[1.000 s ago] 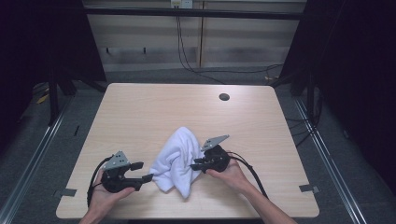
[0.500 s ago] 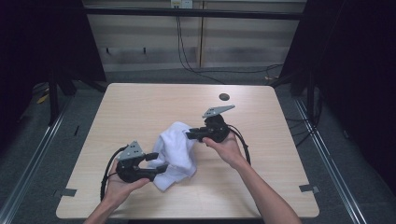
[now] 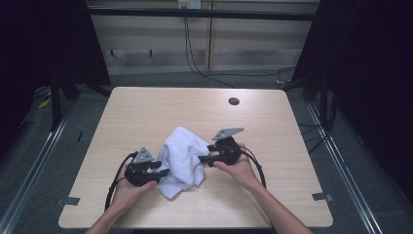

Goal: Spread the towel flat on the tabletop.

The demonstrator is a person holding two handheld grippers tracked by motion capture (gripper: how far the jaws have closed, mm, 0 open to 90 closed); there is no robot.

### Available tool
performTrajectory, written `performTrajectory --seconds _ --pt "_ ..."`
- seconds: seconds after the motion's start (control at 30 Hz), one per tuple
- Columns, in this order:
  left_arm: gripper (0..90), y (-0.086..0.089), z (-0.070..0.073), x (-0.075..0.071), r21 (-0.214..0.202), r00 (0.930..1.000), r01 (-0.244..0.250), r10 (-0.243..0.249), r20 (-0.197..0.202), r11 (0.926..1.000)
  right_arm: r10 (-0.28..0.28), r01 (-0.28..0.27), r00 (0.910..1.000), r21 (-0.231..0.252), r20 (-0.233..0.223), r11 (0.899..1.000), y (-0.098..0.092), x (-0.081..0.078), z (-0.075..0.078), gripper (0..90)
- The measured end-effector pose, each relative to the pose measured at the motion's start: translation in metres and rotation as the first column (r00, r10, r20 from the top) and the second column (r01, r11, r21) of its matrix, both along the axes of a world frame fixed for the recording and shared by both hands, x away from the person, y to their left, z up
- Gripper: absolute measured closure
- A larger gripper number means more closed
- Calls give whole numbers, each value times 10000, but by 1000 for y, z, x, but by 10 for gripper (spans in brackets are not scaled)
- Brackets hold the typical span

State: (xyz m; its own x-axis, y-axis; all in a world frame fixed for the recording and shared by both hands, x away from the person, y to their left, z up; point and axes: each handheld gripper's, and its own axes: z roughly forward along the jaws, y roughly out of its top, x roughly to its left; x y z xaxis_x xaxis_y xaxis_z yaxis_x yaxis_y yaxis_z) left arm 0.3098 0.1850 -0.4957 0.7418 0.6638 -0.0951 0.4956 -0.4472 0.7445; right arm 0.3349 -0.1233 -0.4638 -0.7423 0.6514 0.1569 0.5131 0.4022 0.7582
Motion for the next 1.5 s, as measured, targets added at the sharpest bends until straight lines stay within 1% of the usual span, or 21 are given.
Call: performTrajectory --seconds 0.03,0.07,0.13,0.2,0.4,0.43,0.6,0.67,0.73,0.83,0.97,1.0,1.13,1.27,1.3,1.33,1.37,1.4,1.43,1.47,1.5 --pt "655 2 1 0 74 10000 -35 35 -32 10000 219 -222 9997 257 123 9994 -13 -20 4 429" --pt "681 3 1 1 67 10000 20 -19 -75 10000 198 -203 9997 303 165 9993 -17 -26 4 462" --pt "757 4 1 2 -38 9999 6 -7 -152 10000 511 -508 9987 437 -40 9978 -20 -33 2 526" --pt "785 6 0 3 -385 9990 6 -23 -446 9993 1308 -1287 9896 375 -605 9910 -17 -44 -11 626" --pt "795 8 -1 5 -536 9985 64 -93 -547 9985 2273 -2283 9722 -115 -562 9735 10 -43 -26 650" --pt "794 9 -2 6 -660 9982 20 -59 -596 9978 2223 -2240 9738 -341 -473 9740 17 -39 -31 627" --pt "757 9 -3 6 -856 9974 -136 74 -714 9962 2241 -2252 9733 -167 -501 9742 26 -35 -39 544" --pt "684 9 -3 5 -943 9975 -108 41 -708 9955 2291 -2264 9732 -916 203 9697 33 -41 -39 622" --pt "651 9 -1 5 -829 9985 -131 86 -548 9965 2065 -2017 9780 -1204 286 9720 33 -41 -37 732" --pt "627 9 0 3 -799 9990 -48 12 -441 9968 2147 -2157 9763 -491 -264 9752 27 -38 -36 862" --pt "637 5 0 0 -486 9997 189 -197 -169 9986 1875 -1875 9816 28 -365 9823 15 -36 -26 892" --pt "746 4 0 0 -381 9993 344 -349 -127 9987 1611 -1606 9866 219 -245 9868 10 -35 -17 894" --pt "843 2 7 -5 -652 9982 605 -604 37 9960 1055 -1065 9942 673 187 9920 -9 -32 6 895" --pt "847 11 23 -9 -2104 9973 727 -738 28 9749 397 -449 9974 875 597 9952 -28 -28 25 896" --pt "847 19 32 -11 -2929 9963 827 -862 9 9525 -159 68 9963 1082 840 9941 -43 -25 36 896" --pt "847 19 32 -11 -2929 9963 827 -862 9 9525 -159 68 9963 1082 840 9941 -43 -25 36 896" --pt "847 23 36 -12 -3188 9971 752 -753 121 9448 -428 320 9949 1165 914 9927 -51 -23 41 896" --pt "850 33 44 -13 -3727 9981 614 -572 222 9259 -956 823 9890 1164 1132 9898 -66 -20 53 896" --pt "852 33 44 -13 -3727 9981 614 -572 222 9259 -956 823 9890 1164 1132 9898 -66 -20 53 896" --pt "854 45 50 -11 -4485 9994 348 -326 126 8931 -1589 1441 9791 1182 1271 9825 -83 -17 65 897" --pt "857 50 52 -10 -4680 9997 261 -242 100 8833 -1912 1755 9729 1226 1303 9768 -91 -14 70 897"
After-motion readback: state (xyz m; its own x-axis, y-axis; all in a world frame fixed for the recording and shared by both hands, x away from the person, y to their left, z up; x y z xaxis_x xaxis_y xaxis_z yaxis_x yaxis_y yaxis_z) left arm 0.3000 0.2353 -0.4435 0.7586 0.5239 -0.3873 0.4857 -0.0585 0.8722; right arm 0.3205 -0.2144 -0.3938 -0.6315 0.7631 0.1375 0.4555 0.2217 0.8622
